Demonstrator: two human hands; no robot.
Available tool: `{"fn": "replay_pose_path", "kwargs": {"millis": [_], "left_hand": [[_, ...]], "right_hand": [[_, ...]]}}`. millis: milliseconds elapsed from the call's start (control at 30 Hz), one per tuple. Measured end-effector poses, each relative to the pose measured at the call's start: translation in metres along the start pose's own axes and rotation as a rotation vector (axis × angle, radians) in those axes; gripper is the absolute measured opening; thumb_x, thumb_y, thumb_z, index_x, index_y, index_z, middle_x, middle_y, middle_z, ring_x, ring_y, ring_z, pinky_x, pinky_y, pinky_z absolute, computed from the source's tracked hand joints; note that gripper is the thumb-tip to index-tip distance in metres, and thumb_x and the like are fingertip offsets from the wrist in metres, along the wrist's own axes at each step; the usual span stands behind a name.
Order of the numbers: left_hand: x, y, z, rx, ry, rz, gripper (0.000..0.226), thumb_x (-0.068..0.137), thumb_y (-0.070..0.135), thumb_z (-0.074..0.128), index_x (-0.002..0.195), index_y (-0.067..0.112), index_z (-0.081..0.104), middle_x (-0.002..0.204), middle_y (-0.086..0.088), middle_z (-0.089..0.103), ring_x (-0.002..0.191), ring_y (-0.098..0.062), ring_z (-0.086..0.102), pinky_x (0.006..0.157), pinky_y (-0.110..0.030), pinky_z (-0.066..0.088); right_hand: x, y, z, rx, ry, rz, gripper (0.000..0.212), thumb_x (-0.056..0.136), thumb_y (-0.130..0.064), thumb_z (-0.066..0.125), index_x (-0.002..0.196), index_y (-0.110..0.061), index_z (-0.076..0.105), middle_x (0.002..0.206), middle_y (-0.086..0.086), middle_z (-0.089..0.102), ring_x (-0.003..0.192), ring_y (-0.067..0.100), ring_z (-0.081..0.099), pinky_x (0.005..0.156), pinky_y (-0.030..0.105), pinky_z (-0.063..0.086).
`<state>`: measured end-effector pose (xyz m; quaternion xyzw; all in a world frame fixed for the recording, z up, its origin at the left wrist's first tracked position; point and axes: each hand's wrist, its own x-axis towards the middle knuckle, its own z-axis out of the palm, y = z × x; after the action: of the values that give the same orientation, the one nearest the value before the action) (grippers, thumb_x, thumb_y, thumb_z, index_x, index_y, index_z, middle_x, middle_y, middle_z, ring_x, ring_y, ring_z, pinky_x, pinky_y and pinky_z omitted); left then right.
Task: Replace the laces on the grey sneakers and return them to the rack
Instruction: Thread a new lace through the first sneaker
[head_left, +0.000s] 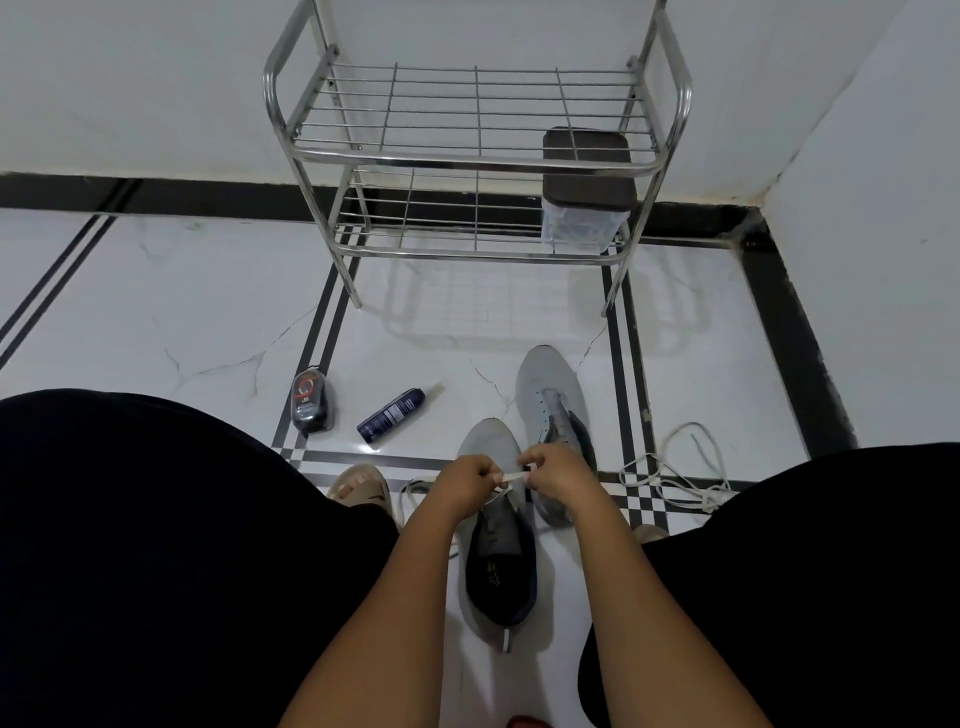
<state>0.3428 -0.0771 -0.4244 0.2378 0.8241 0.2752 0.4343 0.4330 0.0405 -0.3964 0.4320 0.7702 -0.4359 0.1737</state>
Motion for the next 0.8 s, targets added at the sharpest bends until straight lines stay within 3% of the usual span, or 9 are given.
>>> {"fn": "replay_pose_path", "kwargs": {"millis": [133,200,333,433,500,600,700,800], "left_hand": [[0.005,-0.005,0.000,0.026,0.017,-0.011,0.015,0.095,0.021,0.056,0.095,0.012,0.068,0.082,-0.003,0.061,0.069,-0.013,0.050,0.058,-0.025,0.034],[0.007,-0.006,0.001,0.028,0.016,-0.035,0.015,0.095,0.022,0.056,0.096,0.013,0.068,0.079,0.000,0.060,0.067,-0.012,0.050,0.056,-0.024,0.034],[0.012,-0.008,0.008,0.000,0.012,-0.014,0.018,0.096,0.021,0.053,0.104,0.015,0.067,0.101,-0.004,0.067,0.095,-0.020,0.060,0.079,-0.029,0.044],[0.009,-0.005,0.013,-0.160,-0.029,0.030,0.013,0.094,0.017,0.056,0.095,0.015,0.069,0.085,0.003,0.065,0.081,-0.012,0.057,0.075,-0.026,0.043],[0.009,-0.005,0.014,-0.183,0.012,0.006,0.010,0.091,0.019,0.062,0.082,0.018,0.067,0.075,0.005,0.063,0.072,-0.011,0.056,0.070,-0.025,0.042],[0.013,-0.013,0.017,-0.126,0.099,-0.092,0.010,0.089,0.024,0.065,0.081,0.018,0.068,0.083,0.002,0.069,0.080,-0.014,0.060,0.069,-0.022,0.043],[0.017,-0.021,0.021,-0.012,0.149,-0.172,0.017,0.085,0.032,0.065,0.072,0.021,0.063,0.090,-0.001,0.071,0.090,-0.021,0.064,0.083,-0.033,0.050],[0.015,-0.021,0.028,0.068,0.160,-0.227,0.019,0.081,0.031,0.059,0.063,0.024,0.057,0.087,0.000,0.069,0.092,-0.024,0.063,0.092,-0.042,0.048]], "right_hand": [[0.004,0.008,0.005,0.078,0.015,0.051,0.009,0.087,-0.012,0.068,0.093,-0.008,0.072,0.089,0.010,0.070,0.080,0.020,0.062,0.085,0.032,0.053],[0.005,0.007,0.003,0.099,0.033,0.068,0.009,0.090,-0.010,0.064,0.093,-0.008,0.072,0.083,0.009,0.066,0.076,0.020,0.059,0.081,0.031,0.053],[0.008,0.007,0.004,0.032,0.017,0.027,0.013,0.091,-0.010,0.062,0.096,-0.010,0.074,0.088,0.007,0.068,0.082,0.017,0.059,0.087,0.029,0.049],[0.009,0.008,0.010,0.079,0.052,0.030,0.014,0.085,-0.014,0.070,0.073,-0.020,0.067,0.077,0.001,0.067,0.075,0.017,0.062,0.083,0.033,0.055],[0.011,0.011,0.014,0.132,0.091,0.053,0.011,0.084,-0.012,0.070,0.076,-0.018,0.065,0.080,0.003,0.070,0.077,0.018,0.066,0.081,0.035,0.057],[0.016,0.015,0.018,0.198,0.149,0.113,0.016,0.085,-0.004,0.058,0.083,-0.017,0.067,0.091,0.009,0.072,0.084,0.023,0.069,0.083,0.040,0.058],[0.021,0.021,0.027,0.016,0.087,0.132,0.018,0.087,-0.010,0.054,0.092,-0.013,0.071,0.102,0.010,0.071,0.097,0.028,0.066,0.088,0.037,0.054],[0.016,0.027,0.047,-0.053,0.048,0.097,0.011,0.085,-0.023,0.064,0.091,-0.018,0.071,0.100,0.006,0.071,0.097,0.025,0.065,0.084,0.033,0.053]]}}
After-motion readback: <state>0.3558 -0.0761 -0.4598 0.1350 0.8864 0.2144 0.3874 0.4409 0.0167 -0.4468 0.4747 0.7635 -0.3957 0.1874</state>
